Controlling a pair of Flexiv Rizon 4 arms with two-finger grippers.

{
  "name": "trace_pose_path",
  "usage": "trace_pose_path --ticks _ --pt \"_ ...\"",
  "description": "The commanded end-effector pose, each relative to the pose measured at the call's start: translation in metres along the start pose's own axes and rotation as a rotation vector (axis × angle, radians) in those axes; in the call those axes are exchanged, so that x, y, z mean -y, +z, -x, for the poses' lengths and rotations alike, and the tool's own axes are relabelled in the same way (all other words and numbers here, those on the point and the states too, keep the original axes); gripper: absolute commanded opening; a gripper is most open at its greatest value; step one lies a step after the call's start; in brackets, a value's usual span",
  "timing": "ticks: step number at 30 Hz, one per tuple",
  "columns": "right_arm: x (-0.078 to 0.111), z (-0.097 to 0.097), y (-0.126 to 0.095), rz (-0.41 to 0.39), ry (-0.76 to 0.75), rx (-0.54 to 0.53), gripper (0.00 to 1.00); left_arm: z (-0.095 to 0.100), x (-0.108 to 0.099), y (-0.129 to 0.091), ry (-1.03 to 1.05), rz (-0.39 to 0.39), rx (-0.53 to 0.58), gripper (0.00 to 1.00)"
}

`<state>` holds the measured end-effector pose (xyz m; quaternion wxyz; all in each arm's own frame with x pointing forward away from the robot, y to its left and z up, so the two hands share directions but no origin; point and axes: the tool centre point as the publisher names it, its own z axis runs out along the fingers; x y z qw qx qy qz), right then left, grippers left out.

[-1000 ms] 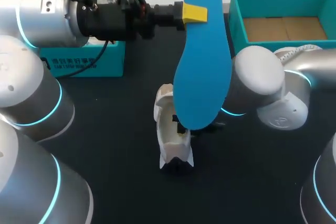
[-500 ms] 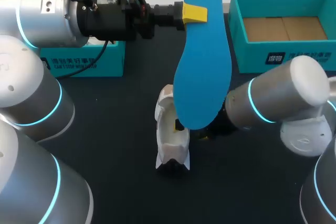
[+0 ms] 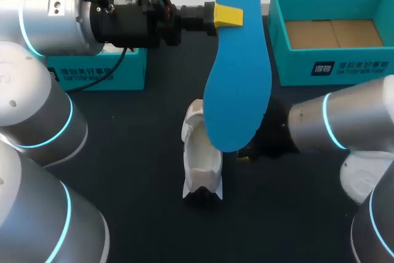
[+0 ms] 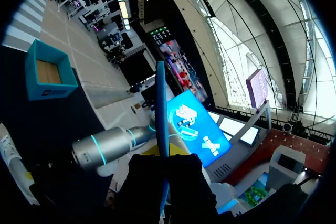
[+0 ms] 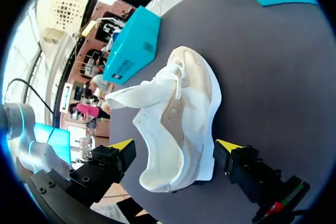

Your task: Take the shoe out of the shoebox, open the shoe tongue, remove and reinsert the insole, then place the shoe into the shoebox

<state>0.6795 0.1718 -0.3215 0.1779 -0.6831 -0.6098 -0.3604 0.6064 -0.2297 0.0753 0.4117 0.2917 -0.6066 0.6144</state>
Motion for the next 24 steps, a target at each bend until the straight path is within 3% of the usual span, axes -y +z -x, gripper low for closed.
trace_pose_path --ticks 1,16,24 --pt "-0.007 -0.002 -0.052 -0.051 0.02 -0.19 1.0 0.001 0.0 0.002 0.0 -0.001 0.0 0.0" --pt "-0.044 -0.033 -0.122 -0.041 0.116 -0.475 1.0 0.001 0.0 0.002 0.0 -0.001 0.0 0.0" --pt "-0.062 -0.046 -0.15 -0.048 0.123 -0.524 1.0 0.001 0.0 0.002 0.0 -0.001 0.0 0.0"
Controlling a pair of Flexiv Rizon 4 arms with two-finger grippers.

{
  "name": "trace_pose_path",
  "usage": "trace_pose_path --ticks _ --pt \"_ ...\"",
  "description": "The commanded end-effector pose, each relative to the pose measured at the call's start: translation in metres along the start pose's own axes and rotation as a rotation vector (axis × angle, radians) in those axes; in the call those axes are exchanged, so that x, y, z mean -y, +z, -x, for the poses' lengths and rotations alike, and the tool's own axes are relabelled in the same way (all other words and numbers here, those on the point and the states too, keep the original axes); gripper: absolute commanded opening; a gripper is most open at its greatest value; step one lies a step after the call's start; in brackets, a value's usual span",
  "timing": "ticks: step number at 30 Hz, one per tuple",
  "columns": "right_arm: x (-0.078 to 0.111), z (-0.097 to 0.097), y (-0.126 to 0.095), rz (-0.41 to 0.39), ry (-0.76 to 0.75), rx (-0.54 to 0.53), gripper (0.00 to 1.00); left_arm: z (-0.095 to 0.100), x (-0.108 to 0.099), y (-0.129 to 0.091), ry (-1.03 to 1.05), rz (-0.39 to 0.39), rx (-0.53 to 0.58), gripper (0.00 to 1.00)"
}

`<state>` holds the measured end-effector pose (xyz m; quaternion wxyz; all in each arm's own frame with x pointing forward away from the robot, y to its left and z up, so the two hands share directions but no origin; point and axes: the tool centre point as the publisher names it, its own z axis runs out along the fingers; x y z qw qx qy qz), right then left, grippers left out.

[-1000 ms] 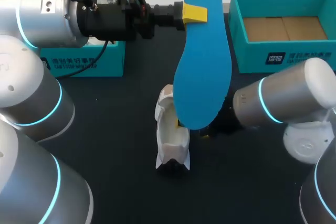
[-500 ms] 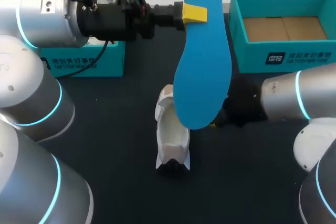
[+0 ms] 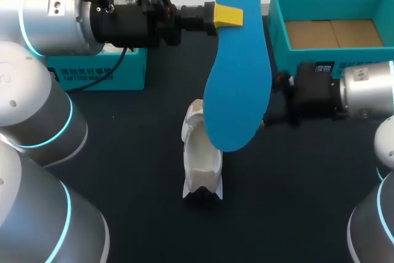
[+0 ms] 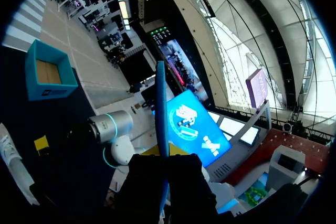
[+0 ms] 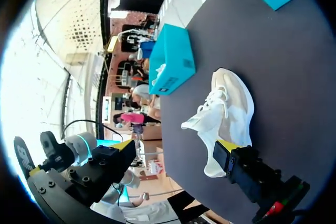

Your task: Take the shoe out of the shoebox, open the shoe tongue, remove and reinsert the insole, then place the shoe into the shoebox

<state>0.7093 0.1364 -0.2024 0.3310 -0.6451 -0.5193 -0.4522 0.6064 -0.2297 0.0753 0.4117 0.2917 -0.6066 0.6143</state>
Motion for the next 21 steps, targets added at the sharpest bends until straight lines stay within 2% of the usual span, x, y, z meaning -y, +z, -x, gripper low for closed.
trace_pose_path --ticks 1,9,11,13,14,21 --pt "-0.002 -0.01 -0.056 -0.021 -0.052 -0.151 1.0 0.001 0.0 0.002 0.0 -0.001 0.0 0.0" --pt "-0.004 -0.036 -0.065 -0.017 -0.101 -0.217 1.0 0.001 0.0 0.002 0.0 -0.001 0.0 0.0" --pt "-0.003 -0.044 -0.065 -0.035 -0.106 -0.275 1.0 0.001 0.0 0.002 0.0 -0.001 0.0 0.0" --pt "-0.003 -0.05 -0.065 -0.023 -0.129 -0.257 1.0 0.001 0.0 0.002 0.0 -0.001 0.0 0.0" --pt "-0.003 -0.054 -0.067 -0.005 -0.133 -0.3 1.0 0.001 0.0 0.002 0.0 -0.001 0.0 0.0" --pt "-0.003 -0.054 -0.067 -0.005 -0.133 -0.3 1.0 0.001 0.0 0.002 0.0 -0.001 0.0 0.0"
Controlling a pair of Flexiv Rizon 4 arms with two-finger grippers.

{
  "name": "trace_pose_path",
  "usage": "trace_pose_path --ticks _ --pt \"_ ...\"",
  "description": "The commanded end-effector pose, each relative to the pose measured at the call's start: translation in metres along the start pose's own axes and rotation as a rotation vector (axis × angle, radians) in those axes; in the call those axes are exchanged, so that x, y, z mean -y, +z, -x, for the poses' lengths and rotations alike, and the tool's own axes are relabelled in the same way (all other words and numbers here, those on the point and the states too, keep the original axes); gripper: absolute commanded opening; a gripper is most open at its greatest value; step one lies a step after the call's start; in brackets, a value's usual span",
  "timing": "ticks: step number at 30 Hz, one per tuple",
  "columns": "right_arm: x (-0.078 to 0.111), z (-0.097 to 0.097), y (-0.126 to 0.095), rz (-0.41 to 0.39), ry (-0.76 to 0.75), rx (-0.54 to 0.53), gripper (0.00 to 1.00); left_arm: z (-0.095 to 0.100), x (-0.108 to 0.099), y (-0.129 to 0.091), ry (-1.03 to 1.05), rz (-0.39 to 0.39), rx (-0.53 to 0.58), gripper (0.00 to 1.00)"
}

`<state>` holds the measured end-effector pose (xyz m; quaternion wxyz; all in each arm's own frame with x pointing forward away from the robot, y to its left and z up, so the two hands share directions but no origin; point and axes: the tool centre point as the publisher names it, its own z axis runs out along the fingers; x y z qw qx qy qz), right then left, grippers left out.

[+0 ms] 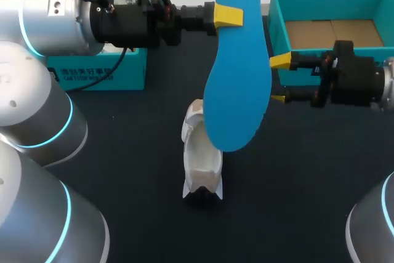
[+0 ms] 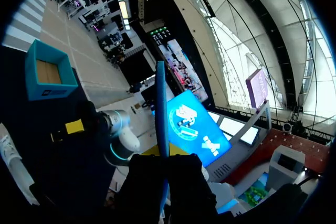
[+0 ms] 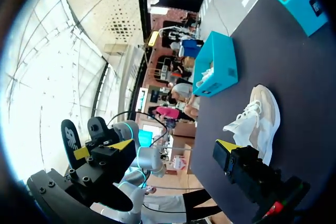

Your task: Take the shoe out of the shoebox, open the shoe tongue, remove and reinsert the insole, then place the shoe into the shoebox

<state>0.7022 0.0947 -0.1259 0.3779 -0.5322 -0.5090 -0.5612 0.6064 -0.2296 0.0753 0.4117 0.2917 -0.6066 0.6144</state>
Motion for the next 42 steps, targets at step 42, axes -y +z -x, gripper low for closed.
trace_pose_path --ticks 42 --pt "0.004 0.001 0.001 0.008 0.0 0.0 1.0 0.078 0.027 -0.034 1.685 0.235 -0.27 0.0"
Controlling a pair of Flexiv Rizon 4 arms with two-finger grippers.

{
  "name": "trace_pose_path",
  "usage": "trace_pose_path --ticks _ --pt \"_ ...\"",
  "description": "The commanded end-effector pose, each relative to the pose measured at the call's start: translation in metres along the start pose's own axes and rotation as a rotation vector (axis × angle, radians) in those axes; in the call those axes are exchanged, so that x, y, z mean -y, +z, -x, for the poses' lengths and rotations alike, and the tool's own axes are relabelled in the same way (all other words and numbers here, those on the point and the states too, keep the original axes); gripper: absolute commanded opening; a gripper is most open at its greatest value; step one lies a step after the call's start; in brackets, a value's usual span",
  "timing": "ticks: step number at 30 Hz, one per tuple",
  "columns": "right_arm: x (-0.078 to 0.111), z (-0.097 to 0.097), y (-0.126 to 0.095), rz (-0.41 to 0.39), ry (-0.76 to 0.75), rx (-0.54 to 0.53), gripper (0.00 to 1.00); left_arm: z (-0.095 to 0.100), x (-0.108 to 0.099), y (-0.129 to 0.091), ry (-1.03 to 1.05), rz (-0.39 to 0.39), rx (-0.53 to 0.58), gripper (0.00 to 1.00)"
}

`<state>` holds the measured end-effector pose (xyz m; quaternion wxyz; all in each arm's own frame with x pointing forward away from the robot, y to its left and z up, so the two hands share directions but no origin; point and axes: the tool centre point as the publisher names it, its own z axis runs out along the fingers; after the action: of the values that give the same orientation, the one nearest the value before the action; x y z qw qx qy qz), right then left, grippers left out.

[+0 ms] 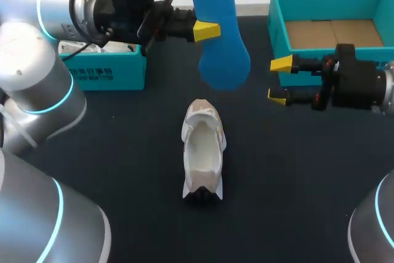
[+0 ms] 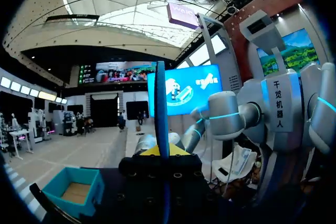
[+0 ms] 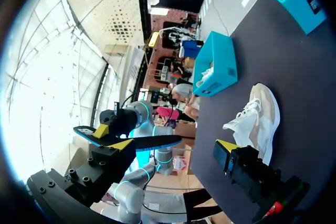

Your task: Take the shoe out of the shoebox, open the shoe tongue, remove and reinsert the insole, then place the shoe into the shoebox

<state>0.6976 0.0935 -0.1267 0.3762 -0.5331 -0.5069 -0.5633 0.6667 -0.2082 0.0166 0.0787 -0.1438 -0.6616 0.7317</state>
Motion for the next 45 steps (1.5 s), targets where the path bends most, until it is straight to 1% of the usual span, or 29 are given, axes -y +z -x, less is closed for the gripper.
trace_pose_path --ticks 1,9,11,12,13,14,15,16,17,18,19,20,21,22,24,38,40,45 --pt "-0.001 0.0 0.003 0.001 0.001 0.001 1.0 0.006 0.002 0.0 0.556 0.105 -0.146 0.0" --pt "-0.001 0.0 0.003 0.001 0.001 0.001 1.0 0.006 0.002 0.0 0.556 0.105 -0.146 0.0" --pt "-0.001 0.0 0.003 0.001 0.001 0.001 1.0 0.008 -0.009 -0.008 0.696 0.096 -0.111 0.0" --pt "-0.001 0.0 0.003 0.001 0.001 0.001 1.0 0.009 -0.016 -0.01 0.801 0.127 -0.079 0.0" --pt "-0.001 0.0 0.003 0.001 0.001 0.001 1.0 0.009 -0.022 -0.014 0.829 0.114 -0.073 0.0" --pt "-0.001 0.0 0.003 0.001 0.001 0.001 1.0 0.009 -0.026 -0.017 0.894 0.1 -0.03 0.0" --pt "-0.001 0.0 0.003 0.001 0.001 0.001 1.0 0.008 -0.033 -0.02 0.974 0.118 -0.034 0.0" --pt "-0.001 0.0 0.003 0.001 0.001 0.001 1.0 0.007 -0.037 -0.022 1.042 0.104 -0.019 0.0" --pt "-0.001 0.0 0.003 0.001 0.001 0.001 1.0 0.006 -0.042 -0.025 1.129 0.094 -0.029 0.0" --pt "-0.001 0.0 0.003 0.001 0.001 0.001 1.0 0.005 -0.045 -0.027 1.124 0.082 -0.005 0.0" --pt "-0.001 0.0 0.003 0.001 0.001 0.001 1.0 0.005 -0.048 -0.029 1.214 0.08 0.004 0.0" --pt "-0.001 0.0 0.003 0.001 0.001 0.001 1.0 0.003 -0.052 -0.03 1.278 0.085 -0.03 0.0" --pt "-0.001 0.0 0.003 0.001 0.001 0.001 1.0 0.001 -0.054 -0.031 1.34 0.071 -0.031 0.0" --pt "-0.001 0.0 0.003 0.001 0.001 0.001 1.0 0.0 -0.057 -0.031 1.409 0.087 -0.046 0.0" --pt "-0.001 0.0 0.003 0.001 0.001 0.001 1.0 -0.003 -0.057 -0.029 1.462 0.11 -0.032 0.0" --pt "-0.001 0.0 0.003 0.001 0.001 0.001 1.0 -0.003 -0.057 -0.029 1.462 0.11 -0.032 0.0" --pt "0.0 0.001 0.003 0.0 0.001 0.0 1.0 -0.009 -0.075 -0.03 1.386 0.088 -0.019 0.0" --pt "-0.003 -0.001 0.004 0.008 0.011 -0.019 1.0 -0.02 -0.099 -0.034 1.327 0.112 0.004 0.0"
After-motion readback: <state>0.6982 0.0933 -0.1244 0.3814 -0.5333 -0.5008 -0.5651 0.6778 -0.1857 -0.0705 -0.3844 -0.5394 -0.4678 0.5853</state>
